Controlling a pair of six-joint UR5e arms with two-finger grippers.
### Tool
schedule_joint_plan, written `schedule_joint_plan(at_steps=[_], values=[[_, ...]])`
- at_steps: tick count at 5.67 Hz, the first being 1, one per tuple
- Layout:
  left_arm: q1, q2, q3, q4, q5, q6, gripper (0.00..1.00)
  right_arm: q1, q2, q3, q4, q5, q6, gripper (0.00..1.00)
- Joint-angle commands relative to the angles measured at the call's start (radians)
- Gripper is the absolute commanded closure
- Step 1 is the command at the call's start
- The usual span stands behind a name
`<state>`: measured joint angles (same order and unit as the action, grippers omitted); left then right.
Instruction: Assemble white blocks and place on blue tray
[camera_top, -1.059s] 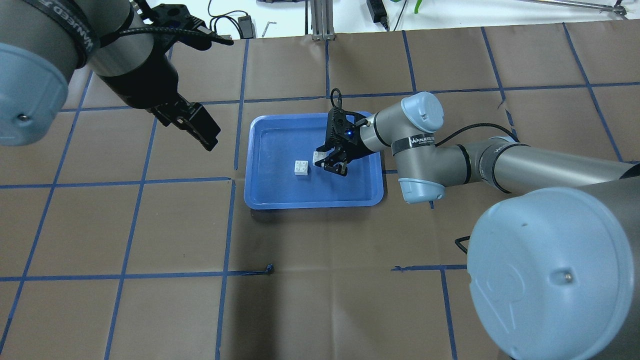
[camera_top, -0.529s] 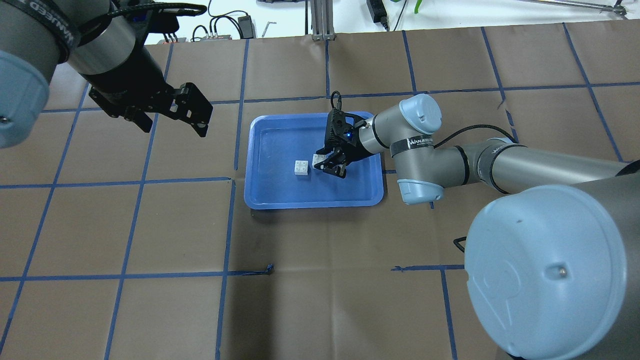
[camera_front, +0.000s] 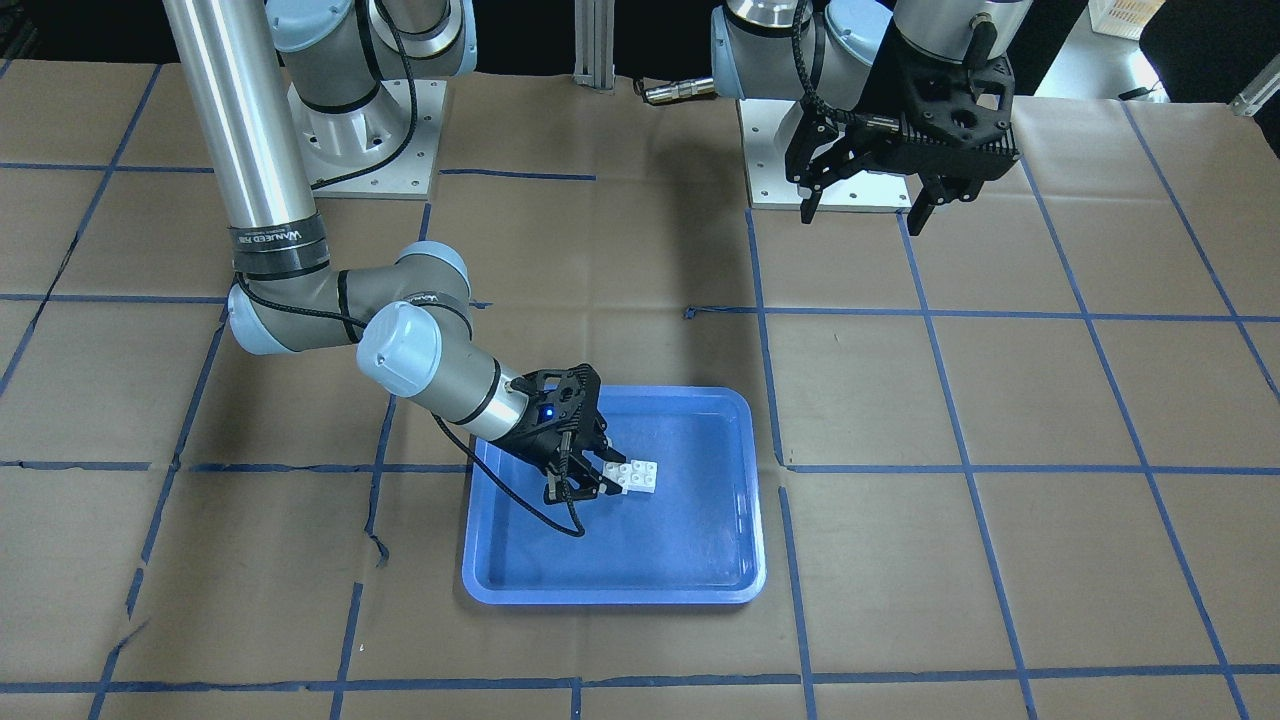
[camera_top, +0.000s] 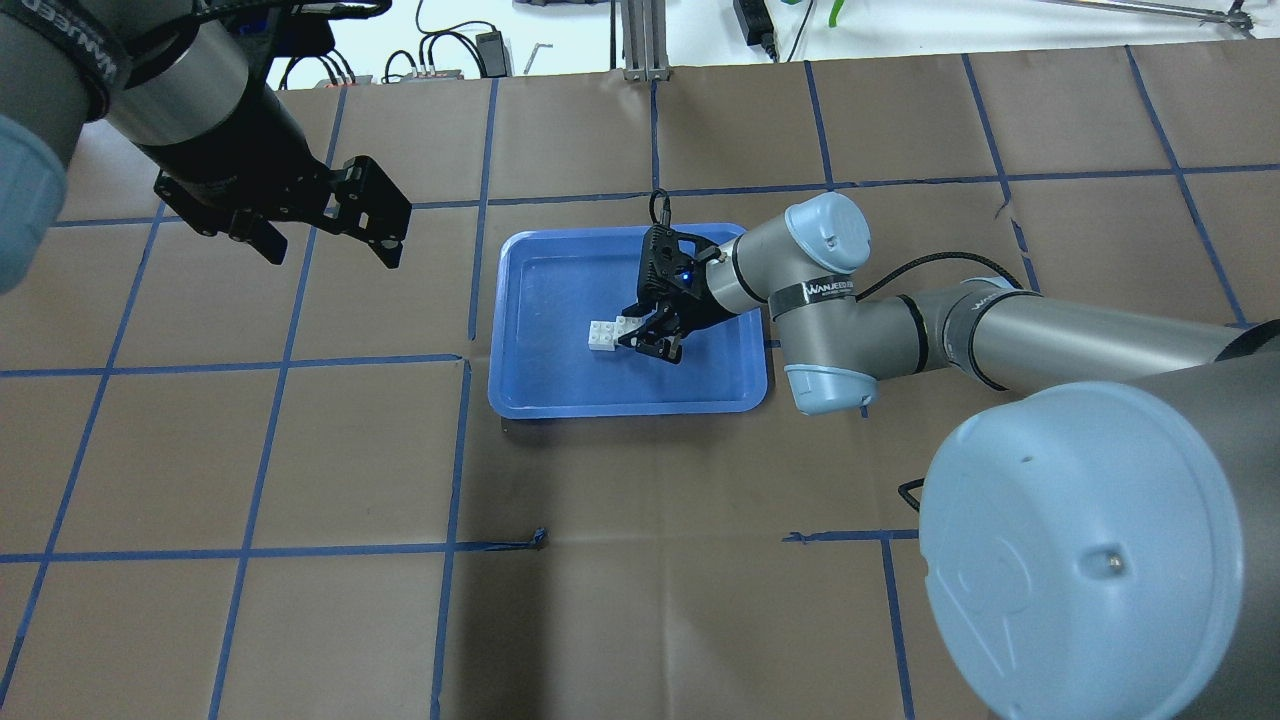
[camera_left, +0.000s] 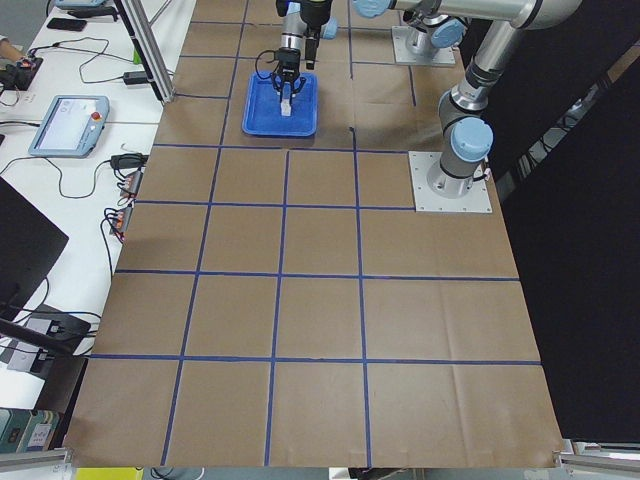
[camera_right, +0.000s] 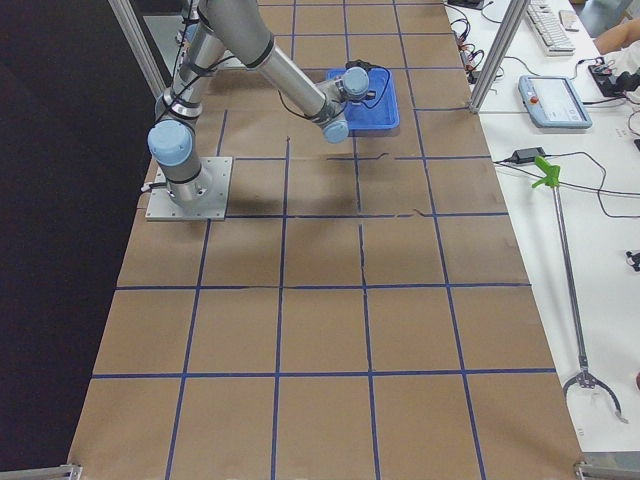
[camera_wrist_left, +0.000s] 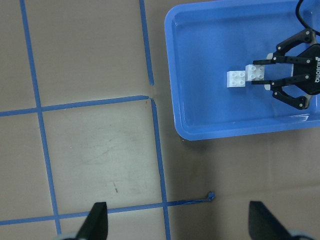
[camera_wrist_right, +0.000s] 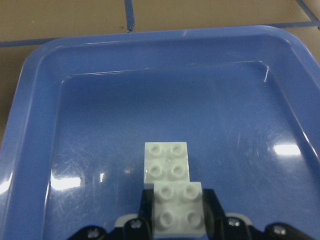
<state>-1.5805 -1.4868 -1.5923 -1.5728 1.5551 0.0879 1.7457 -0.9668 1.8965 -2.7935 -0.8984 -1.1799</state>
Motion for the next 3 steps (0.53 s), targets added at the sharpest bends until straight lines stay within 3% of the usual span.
schedule_joint_plan(at_steps=[1, 3], values=[[0.002, 0.0, 0.006, 0.0, 0.006, 0.004, 0.01, 0.002, -0.001, 0.001, 0.0, 0.001, 0.002, 0.77], [0.004, 0.002, 0.015, -0.012, 0.016, -0.002, 0.01, 0.002, -0.001, 0.001, 0.0, 0.001, 0.0, 0.77]])
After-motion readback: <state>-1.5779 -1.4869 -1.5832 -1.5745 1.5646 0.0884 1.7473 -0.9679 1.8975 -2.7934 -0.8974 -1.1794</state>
